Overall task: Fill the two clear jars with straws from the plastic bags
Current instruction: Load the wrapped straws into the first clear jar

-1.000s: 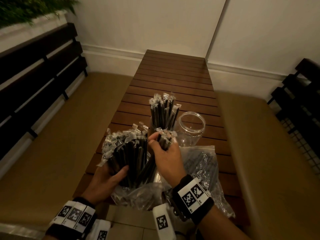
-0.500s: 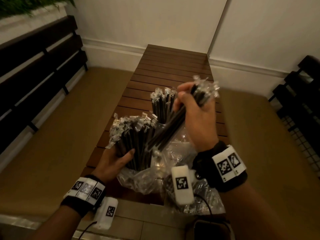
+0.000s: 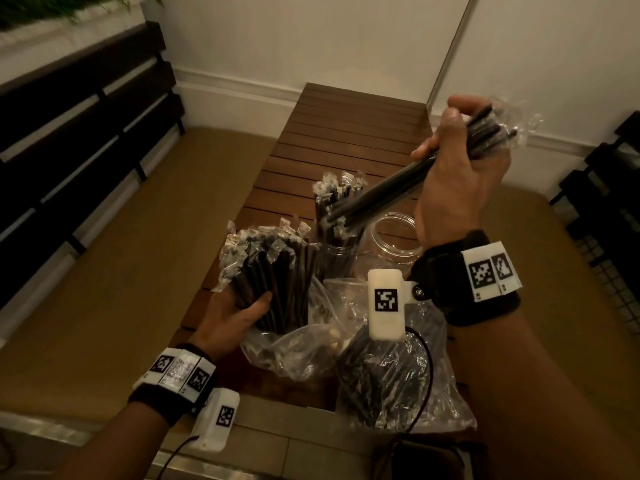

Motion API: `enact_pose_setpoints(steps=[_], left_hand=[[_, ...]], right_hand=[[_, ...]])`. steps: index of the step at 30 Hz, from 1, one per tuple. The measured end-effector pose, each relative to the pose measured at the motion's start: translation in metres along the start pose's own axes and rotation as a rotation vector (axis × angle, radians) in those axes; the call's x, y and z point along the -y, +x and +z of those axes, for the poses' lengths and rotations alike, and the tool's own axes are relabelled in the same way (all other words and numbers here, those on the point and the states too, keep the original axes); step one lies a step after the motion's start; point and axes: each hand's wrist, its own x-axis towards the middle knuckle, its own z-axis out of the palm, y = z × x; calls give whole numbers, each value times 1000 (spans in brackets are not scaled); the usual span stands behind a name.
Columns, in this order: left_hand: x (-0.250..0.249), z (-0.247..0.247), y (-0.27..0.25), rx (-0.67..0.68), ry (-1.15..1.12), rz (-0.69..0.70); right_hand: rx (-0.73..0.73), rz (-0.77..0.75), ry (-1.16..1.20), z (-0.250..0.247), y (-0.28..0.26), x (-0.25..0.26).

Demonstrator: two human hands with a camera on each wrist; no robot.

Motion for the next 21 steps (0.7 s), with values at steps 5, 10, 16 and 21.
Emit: enact_pose_setpoints(steps=[5, 10, 16, 21], left_hand=[[1, 3, -2, 11, -15, -10], [6, 1, -2, 14, -13, -14], [8, 2, -2, 28, -37, -10], [9, 1, -1, 44, -29, 7]], right_hand=[[58, 32, -135, 6, -5, -32], [150, 93, -241, 7, -18, -79], [356, 280, -427, 6, -28, -119], [503, 381, -607, 6, -30, -127]])
